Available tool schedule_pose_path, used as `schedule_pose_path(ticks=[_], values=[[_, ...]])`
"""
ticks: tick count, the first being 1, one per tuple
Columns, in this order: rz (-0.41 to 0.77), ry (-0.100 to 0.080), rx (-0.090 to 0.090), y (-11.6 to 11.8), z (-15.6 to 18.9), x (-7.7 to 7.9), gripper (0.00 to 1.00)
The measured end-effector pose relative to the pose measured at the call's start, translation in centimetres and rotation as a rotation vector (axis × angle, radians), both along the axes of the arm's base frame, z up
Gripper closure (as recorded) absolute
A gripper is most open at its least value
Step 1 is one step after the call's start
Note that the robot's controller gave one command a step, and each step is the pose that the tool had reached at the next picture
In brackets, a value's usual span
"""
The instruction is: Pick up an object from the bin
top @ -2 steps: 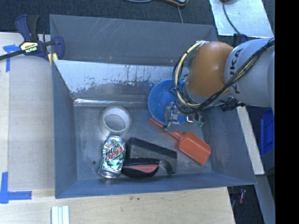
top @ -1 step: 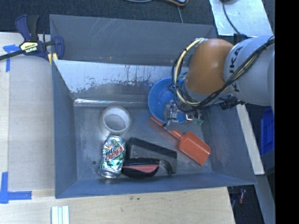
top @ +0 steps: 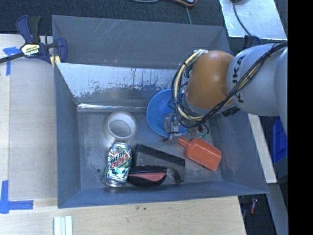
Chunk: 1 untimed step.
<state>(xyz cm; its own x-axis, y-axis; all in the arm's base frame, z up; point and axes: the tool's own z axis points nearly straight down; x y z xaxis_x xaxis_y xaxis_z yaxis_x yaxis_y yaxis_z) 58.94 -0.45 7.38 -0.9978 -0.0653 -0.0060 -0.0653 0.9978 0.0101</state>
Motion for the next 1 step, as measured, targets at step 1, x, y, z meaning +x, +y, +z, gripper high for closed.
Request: schedule_pose_path(ticks=[1], values=[[0.000,0.000,0.000,0.00,0.00,0.00,1.00]])
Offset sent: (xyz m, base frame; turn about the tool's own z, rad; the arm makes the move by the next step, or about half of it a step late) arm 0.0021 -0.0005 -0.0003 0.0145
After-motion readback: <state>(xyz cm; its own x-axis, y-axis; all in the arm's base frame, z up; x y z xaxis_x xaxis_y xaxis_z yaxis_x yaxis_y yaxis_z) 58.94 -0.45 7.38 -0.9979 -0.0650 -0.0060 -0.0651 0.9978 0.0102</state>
